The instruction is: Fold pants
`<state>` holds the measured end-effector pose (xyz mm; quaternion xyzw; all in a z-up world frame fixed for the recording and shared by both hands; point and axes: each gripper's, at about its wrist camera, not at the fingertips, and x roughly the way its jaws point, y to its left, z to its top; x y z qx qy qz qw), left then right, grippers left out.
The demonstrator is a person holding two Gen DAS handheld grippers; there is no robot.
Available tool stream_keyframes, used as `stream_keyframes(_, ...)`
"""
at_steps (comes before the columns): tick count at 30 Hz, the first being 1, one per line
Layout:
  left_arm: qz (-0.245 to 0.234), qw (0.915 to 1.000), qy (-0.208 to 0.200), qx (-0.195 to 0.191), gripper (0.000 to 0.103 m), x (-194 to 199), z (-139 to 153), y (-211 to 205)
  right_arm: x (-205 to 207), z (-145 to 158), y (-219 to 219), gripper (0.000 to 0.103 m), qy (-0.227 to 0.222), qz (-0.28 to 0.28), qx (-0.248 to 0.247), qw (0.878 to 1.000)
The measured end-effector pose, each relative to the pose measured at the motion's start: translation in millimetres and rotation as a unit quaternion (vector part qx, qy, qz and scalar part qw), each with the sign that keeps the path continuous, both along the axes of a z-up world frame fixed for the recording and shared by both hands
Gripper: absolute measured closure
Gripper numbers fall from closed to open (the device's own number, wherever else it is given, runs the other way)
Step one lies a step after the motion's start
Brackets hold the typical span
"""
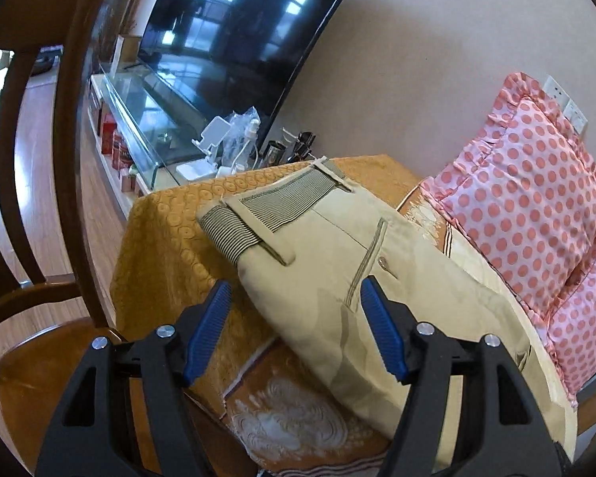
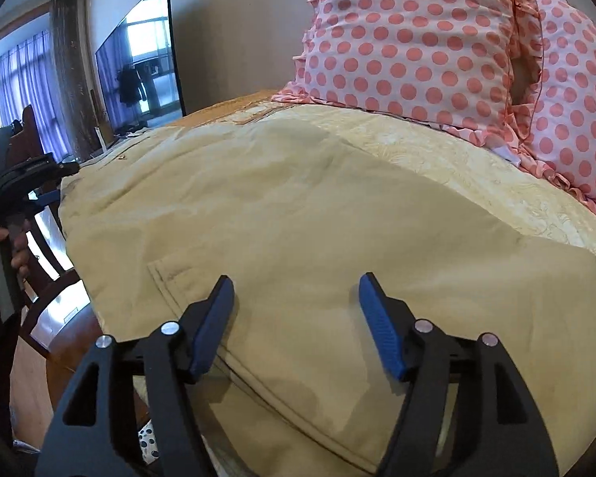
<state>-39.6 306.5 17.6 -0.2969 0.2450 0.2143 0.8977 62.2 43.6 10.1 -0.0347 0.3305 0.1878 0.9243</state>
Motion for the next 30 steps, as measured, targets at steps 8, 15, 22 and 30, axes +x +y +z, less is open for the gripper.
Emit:
stream_keyframes(8,-0.052,0.9985,-0.005,-0.016,0.032,11.6,-0.2,-13.6,-0.7,-0.2,-1.6,0.035,0.000,0.005,0.010,1.000)
stream_keyframes(15,-0.067,0.9868,-0.059,-0.135,0.032,16.7,-6.0,0.6,-1.2,-0.2,-2.6,0.034,-0.002,0.005,0.017,1.000)
stream_keyframes(22,0.001,0.9820,-0.054,-0.181,0.068,28.3,-15.0,26.7,-16.4,-0.4,-9.4,0.031,-0.016,0.011,0.037,0.999)
stream_keyframes(30,-0.051,0.9977,-0.039,-0.022,0.095,43.9,43.5,-20.1,-57.7,9.4,-52.8,0.029,-0.050,0.003,0.072,0.996)
